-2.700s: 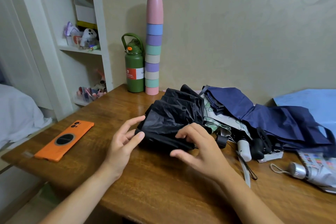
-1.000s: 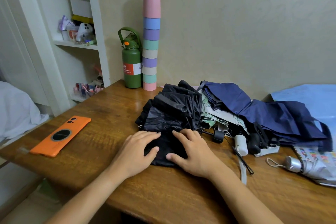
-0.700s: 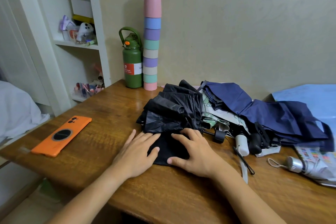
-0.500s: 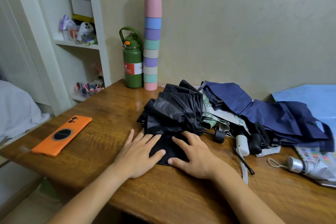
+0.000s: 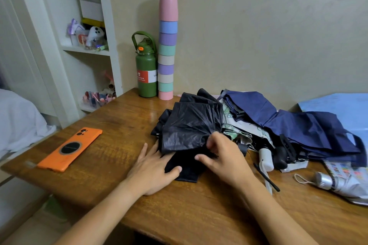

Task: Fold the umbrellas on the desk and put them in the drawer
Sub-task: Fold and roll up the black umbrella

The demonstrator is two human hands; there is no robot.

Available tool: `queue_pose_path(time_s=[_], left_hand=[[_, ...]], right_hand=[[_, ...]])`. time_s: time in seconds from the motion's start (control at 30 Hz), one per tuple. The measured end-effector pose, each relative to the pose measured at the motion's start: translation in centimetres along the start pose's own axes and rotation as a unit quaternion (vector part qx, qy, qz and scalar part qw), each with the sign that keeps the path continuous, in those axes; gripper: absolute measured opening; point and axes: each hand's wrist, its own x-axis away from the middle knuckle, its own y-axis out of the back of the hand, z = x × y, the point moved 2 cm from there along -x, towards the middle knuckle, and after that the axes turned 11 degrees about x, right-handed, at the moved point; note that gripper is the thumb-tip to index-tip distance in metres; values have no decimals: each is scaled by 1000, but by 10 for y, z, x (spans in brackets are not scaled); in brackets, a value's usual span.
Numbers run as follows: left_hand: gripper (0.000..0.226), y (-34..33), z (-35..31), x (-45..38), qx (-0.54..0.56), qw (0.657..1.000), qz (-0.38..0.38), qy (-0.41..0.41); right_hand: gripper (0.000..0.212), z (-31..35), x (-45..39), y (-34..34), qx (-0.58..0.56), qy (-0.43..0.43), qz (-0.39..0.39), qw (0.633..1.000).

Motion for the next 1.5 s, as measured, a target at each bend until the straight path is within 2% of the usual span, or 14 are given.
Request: queue_pose_path(time_s=[0.13,0.23,0.3,0.4,0.5,0.57,0.63,0.7,0.8,0.93,1.03,1.13,1.27,1.5], left_hand=[[68,3,0,1,16,1000,7,7],[53,11,-6,6,141,990,-11,22],[46,17,-6,7,276,958,-45,63],[46,14,15,-2,399,906,-84,111],[81,11,23,-2,546,809,-119,180],[91,14,17,0,584,784,-131,167],[85,16,12,3,556,807,-147,135],[53,23,9,9,484,846,-208,77],[35,29,10,17,393,840,-370,-48],[48,26,2,20,353,856,-330,-182],[30,26,2,16,336,856,-344,-190],[10,27,12,11,372,838,-375,-138],[10,24,19,7,413,831,-362,-89],[18,26,14,10,418,830,-353,-106]], right_hand=[[64,8,1,4,-10,44,-127,991],[40,19,1,1,11,114,-116,987],[23,21,3,-3,-15,137,-72,988],[23,23,5,-6,-60,145,8,988],[21,24,7,-4,-91,124,13,988],[15,25,7,0,-121,102,-19,987],[12,26,7,3,-127,87,-62,986],[10,26,7,6,-119,84,-101,984],[12,27,6,7,-125,71,-119,982],[20,28,7,8,-133,69,-97,984],[31,30,10,9,-163,62,-69,982],[32,33,11,12,-176,53,-88,979],[21,28,8,16,-162,50,-148,974],[11,24,6,6,-133,45,-100,985]])
